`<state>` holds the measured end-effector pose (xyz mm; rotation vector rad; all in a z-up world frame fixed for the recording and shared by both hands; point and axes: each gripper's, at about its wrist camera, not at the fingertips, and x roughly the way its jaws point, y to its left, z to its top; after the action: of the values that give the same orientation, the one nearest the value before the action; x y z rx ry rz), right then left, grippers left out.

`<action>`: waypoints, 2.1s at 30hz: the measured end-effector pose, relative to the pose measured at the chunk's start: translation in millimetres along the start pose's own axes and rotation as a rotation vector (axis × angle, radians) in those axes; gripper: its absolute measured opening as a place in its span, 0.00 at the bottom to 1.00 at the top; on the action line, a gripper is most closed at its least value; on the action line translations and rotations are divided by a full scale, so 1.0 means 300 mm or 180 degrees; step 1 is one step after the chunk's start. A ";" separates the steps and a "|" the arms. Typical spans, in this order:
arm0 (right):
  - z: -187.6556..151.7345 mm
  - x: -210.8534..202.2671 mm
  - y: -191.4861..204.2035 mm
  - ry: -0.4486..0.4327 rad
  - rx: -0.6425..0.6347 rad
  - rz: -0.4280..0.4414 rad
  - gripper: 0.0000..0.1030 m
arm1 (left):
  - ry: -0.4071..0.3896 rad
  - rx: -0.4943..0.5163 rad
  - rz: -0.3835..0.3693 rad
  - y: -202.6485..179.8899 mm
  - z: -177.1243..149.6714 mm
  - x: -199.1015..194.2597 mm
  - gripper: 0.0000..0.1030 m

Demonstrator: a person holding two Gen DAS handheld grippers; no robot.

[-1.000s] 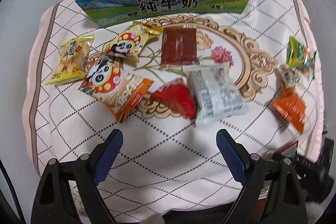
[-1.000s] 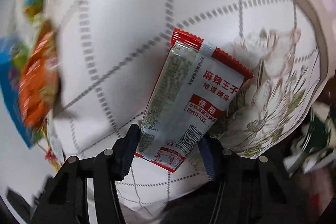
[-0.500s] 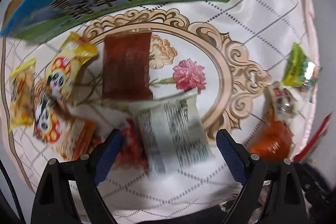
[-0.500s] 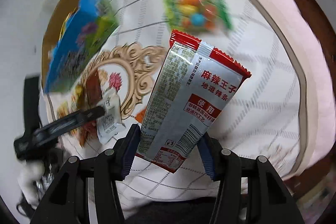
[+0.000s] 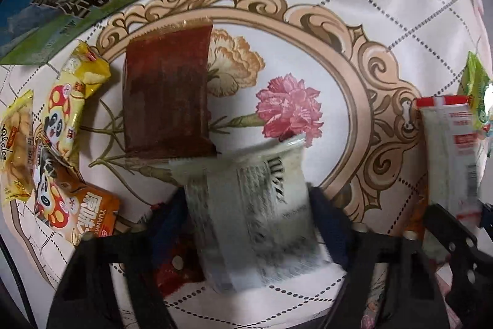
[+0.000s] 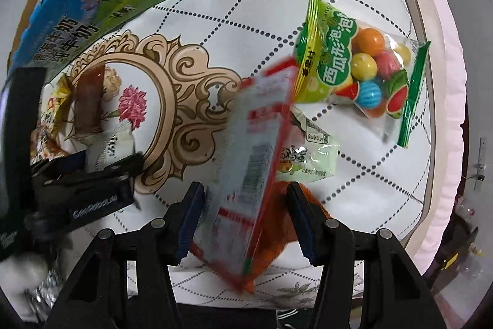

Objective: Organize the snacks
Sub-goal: 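Carry both packets into the box and release them beside the others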

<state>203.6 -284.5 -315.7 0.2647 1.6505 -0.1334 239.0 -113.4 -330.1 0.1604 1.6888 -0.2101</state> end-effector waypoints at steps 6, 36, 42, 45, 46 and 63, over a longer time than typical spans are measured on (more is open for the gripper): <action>-0.004 -0.012 0.002 -0.0148 -0.0018 0.0053 0.37 | -0.0172 0.0031 0.0066 -0.001 -0.055 -0.040 0.63; -0.031 -0.549 0.170 -0.1216 -0.0309 0.1122 0.10 | -0.1300 -0.0398 -0.0443 0.229 -0.102 -0.705 0.63; 0.144 -0.616 0.275 -0.1396 -0.0352 0.1143 0.10 | -0.1473 -0.0390 -0.0259 0.304 0.070 -0.787 0.63; 0.259 -0.615 0.318 -0.1461 -0.0325 0.1073 0.10 | -0.1502 -0.0375 -0.0117 0.349 0.189 -0.799 0.63; 0.310 -0.606 0.338 -0.1474 -0.0311 0.1028 0.10 | -0.1498 -0.0375 -0.0085 0.361 0.227 -0.793 0.63; 0.706 -0.316 0.447 -0.1088 -0.0230 0.0456 0.29 | -0.0898 -0.0124 0.0038 0.416 0.689 -0.529 0.64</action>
<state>448.9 -215.5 -233.2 0.2871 1.2900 -0.0090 487.1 -37.1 -203.5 0.1063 1.4099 -0.1817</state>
